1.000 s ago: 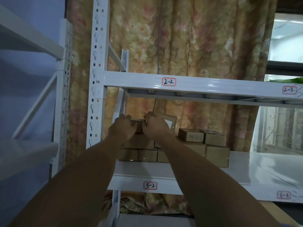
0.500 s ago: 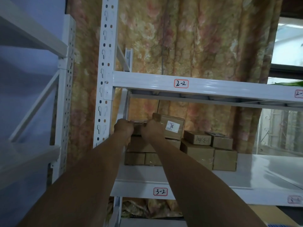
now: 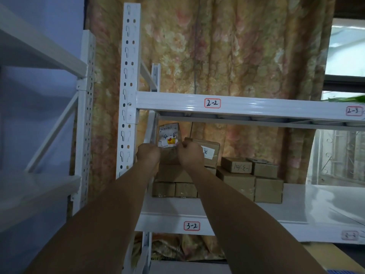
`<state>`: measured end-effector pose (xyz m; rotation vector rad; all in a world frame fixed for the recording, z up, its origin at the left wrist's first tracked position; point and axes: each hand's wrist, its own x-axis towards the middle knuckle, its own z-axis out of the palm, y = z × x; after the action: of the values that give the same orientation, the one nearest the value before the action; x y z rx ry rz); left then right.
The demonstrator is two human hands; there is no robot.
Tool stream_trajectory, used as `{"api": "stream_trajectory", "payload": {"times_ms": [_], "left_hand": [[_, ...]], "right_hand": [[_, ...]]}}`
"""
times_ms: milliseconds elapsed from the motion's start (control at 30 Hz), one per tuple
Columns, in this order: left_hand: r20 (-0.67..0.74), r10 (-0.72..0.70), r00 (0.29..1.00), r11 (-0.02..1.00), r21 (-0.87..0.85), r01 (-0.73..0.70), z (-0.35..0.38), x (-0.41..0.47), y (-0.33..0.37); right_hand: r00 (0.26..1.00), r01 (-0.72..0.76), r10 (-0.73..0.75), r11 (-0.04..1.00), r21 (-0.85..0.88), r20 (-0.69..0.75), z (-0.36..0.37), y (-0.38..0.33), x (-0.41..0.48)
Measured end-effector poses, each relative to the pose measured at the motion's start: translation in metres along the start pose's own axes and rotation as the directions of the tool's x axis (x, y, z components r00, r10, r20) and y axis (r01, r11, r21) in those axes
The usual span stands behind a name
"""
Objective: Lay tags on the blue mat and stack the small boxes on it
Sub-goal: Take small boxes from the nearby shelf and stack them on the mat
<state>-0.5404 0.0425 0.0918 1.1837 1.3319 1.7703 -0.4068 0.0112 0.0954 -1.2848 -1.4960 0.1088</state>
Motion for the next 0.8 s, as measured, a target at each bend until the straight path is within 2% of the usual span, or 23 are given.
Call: {"api": "stream_trajectory", "payload": {"times_ms": [300, 400, 500, 633, 800], "left_hand": [[-0.012, -0.011, 1.0, 0.983, -0.181, 0.009, -0.005, -0.052, -0.008], [-0.014, -0.029, 0.999, 0.977, -0.214, 0.026, -0.005, -0.073, -0.008], [-0.027, -0.014, 1.0, 0.976, -0.217, 0.008, 0.002, -0.098, -0.002], [-0.053, -0.011, 0.999, 0.985, -0.174, 0.001, 0.012, -0.135, 0.008], [-0.003, -0.013, 1.0, 0.988, -0.153, 0.013, 0.024, -0.184, 0.01]], "right_hand": [[0.997, -0.069, 0.063, 0.99, 0.12, 0.053, -0.034, 0.016, -0.023], [0.995, -0.104, 0.103, 0.986, 0.128, 0.017, -0.053, 0.021, -0.039], [0.987, -0.151, 0.156, 0.978, 0.144, -0.023, -0.075, 0.024, -0.052], [0.986, -0.161, 0.164, 0.968, 0.194, 0.0, -0.104, 0.031, -0.072], [0.987, -0.146, 0.152, 0.982, 0.122, -0.047, -0.149, 0.044, -0.106]]}}
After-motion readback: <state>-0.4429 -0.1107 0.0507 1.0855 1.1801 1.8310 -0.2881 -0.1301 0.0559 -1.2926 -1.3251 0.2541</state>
